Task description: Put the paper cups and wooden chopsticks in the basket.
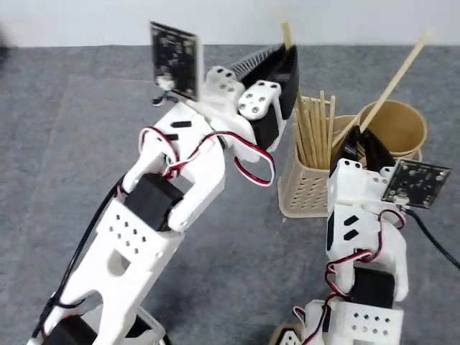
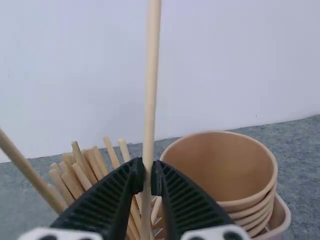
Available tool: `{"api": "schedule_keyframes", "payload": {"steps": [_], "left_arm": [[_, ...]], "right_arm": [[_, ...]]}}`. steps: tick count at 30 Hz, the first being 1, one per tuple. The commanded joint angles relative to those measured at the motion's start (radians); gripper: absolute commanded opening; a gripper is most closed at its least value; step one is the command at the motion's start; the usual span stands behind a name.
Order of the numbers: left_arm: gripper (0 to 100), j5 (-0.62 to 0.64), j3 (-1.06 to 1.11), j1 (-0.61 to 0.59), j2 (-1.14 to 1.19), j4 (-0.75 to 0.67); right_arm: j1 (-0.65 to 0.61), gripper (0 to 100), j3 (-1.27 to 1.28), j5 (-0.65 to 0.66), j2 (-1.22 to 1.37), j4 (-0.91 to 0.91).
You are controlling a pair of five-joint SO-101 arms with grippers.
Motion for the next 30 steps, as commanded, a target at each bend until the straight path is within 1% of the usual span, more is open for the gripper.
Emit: {"api": "schedule_keyframes", "payload": {"steps": [1, 4, 6, 7, 9, 11, 13, 16, 21, 24, 27, 28, 30], "left_arm": [[1, -0.034, 0.064, 0.008, -0.018, -0.043], [1, -0.054, 0.148, 0.040, -0.017, -0.074], [2, -0.100, 0.200, 0.075, -0.017, -0.086], [3, -0.127, 0.219, 0.094, -0.020, -0.081], [10, -0.158, 0.237, 0.110, -0.026, -0.066], [18, -0.141, 0.226, 0.097, -0.028, -0.041], [20, -0.133, 0.189, 0.077, -0.028, 0.012], [20, -0.138, 0.097, 0.072, -0.028, 0.129], [20, -0.141, -0.088, 0.064, -0.029, 0.330], [20, -0.141, -0.200, 0.015, -0.052, 0.436], [20, -0.141, -0.252, -0.069, -0.118, 0.480], [20, -0.141, -0.255, -0.103, -0.149, 0.488], [17, -0.141, -0.254, -0.163, -0.210, 0.519]], "right_arm": [[0.004, 0.8, -0.008, 0.011, -0.018, -0.012], [0.002, 0.9, -0.009, 0.014, -0.018, -0.012], [0.002, 4.3, -0.009, 0.014, -0.018, -0.010], [0.002, 8.4, -0.009, 0.014, -0.018, -0.008], [-0.016, 19.5, -0.015, 0.014, -0.018, 0.027], [-0.038, 29.9, -0.040, 0.014, -0.019, 0.082], [-0.061, 34.9, -0.078, 0.034, -0.019, 0.134], [-0.104, 35.0, -0.130, 0.081, -0.019, 0.189], [-0.134, 35.0, -0.233, 0.092, -0.019, 0.245], [-0.159, 34.9, -0.333, 0.092, -0.019, 0.306], [-0.191, 34.8, -0.439, 0.107, -0.019, 0.400], [-0.211, 33.6, -0.465, 0.127, -0.019, 0.440], [-0.278, 27.7, -0.500, 0.169, -0.019, 0.512]]}}
